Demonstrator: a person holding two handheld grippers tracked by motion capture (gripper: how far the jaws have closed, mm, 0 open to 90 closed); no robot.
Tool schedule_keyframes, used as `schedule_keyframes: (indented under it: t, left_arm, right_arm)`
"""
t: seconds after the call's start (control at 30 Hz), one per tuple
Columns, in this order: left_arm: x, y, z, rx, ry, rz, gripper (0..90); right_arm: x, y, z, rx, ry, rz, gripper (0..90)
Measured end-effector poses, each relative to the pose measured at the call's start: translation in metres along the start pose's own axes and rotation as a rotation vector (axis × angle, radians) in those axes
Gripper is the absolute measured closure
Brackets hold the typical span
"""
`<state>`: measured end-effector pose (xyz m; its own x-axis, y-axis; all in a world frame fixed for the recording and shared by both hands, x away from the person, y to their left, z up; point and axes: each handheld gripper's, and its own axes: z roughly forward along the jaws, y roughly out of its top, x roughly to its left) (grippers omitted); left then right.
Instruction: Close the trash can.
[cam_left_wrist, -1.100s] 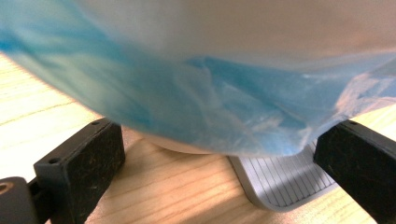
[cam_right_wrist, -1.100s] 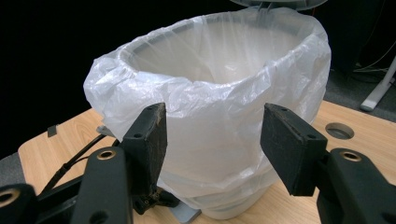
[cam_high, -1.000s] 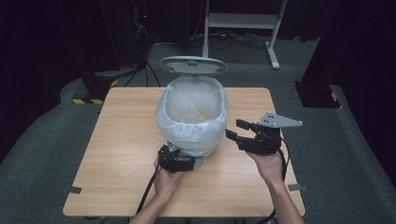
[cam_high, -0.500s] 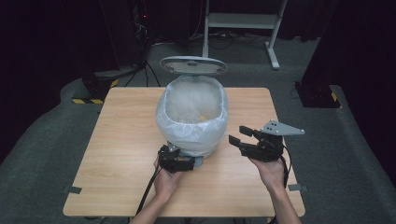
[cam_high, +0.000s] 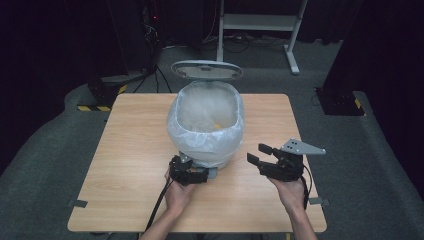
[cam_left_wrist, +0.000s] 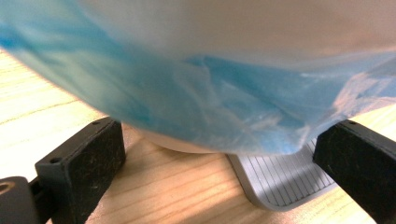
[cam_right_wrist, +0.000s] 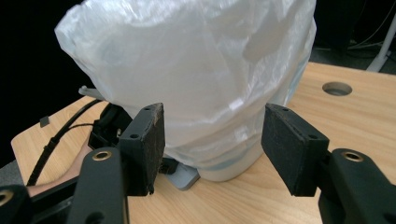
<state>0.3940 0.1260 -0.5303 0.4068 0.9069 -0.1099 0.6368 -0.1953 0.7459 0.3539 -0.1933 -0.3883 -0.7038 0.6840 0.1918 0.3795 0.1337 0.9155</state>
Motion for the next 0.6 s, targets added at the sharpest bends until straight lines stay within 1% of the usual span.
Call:
schedule_keyframes:
  t: [0.1,0.17,0.33,0.4,0.6]
  left_arm:
    - [0.000,0.000,0.000,0.000,0.000,0.001,2.6]
    - [0.000,0.000,0.000,-0.001,0.000,-0.001,2.6]
    - [0.000,0.000,0.000,-0.001,0.001,-0.002,2.7]
    - [0.000,0.000,0.000,-0.001,0.001,-0.002,2.8]
    - [0.000,0.000,0.000,-0.002,0.001,-0.003,2.8]
  right_arm:
    - [-0.001,-0.007,0.002,0.006,-0.013,0.006,39.4]
    - [-0.003,-0.014,0.004,0.013,-0.021,0.019,39.4]
    - [-0.010,-0.035,0.013,0.065,-0.048,0.053,39.5]
    - [-0.012,-0.042,0.016,0.079,-0.058,0.064,39.4]
    - [-0.017,-0.061,0.024,0.103,-0.090,0.079,39.5]
